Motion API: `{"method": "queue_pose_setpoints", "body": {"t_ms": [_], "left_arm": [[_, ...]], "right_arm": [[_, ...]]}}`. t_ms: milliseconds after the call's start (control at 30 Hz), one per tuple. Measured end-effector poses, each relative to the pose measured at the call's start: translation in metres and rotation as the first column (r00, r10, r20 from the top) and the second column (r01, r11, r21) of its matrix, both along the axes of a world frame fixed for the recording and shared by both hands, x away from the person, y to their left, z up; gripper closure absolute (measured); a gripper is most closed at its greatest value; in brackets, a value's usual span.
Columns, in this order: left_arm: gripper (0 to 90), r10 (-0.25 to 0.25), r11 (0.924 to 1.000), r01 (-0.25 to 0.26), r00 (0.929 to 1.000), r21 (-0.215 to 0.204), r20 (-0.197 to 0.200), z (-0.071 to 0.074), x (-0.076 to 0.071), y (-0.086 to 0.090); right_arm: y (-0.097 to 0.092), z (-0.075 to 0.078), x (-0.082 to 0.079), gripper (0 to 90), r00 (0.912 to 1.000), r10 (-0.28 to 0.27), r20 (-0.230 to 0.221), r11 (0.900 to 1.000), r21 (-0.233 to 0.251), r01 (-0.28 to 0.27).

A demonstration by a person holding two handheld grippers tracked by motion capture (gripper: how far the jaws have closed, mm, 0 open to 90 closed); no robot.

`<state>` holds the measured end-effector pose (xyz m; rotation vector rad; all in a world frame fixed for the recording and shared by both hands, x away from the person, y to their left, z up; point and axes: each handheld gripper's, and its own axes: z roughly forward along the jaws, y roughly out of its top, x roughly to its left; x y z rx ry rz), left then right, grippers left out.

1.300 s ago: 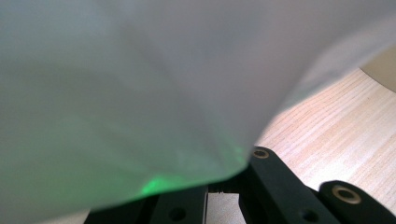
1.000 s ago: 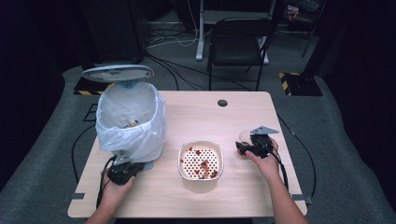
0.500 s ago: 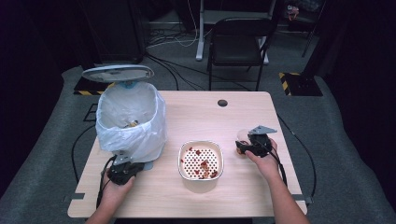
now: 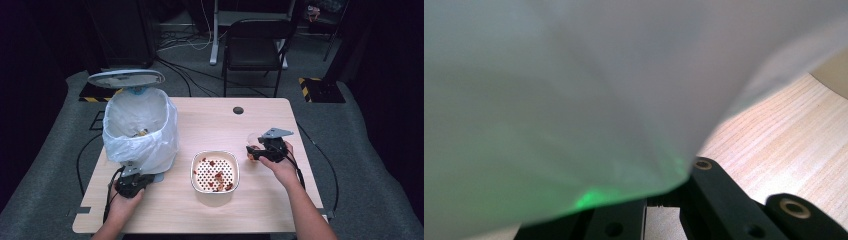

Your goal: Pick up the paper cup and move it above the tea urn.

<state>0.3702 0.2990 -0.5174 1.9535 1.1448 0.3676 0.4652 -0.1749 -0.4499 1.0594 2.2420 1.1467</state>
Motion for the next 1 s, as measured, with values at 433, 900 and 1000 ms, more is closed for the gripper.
{"method": "queue_pose_setpoints", "body": {"t_ms": [433,900,1000], "left_arm": [[90.0,-0.004,1.0,0.004,1.0,-0.001,-0.005,0.0,0.0,0.0],[90.0,-0.003,1.0,0.003,1.0,-0.003,-0.001,0.0,0.0,0.0],[90.0,-0.003,1.0,0.003,1.0,-0.003,-0.001,0.0,0.0,0.0]], "right_arm": [[0.024,0.041,-0.003,37.5,0.9875,0.149,0.051,0.9883,-0.04,-0.147],[0.05,0.07,-0.003,37.4,0.9599,0.248,0.13,0.9673,-0.086,-0.239],[0.057,0.077,-0.006,37.4,0.9496,0.273,0.155,0.9604,-0.103,-0.259]]}}
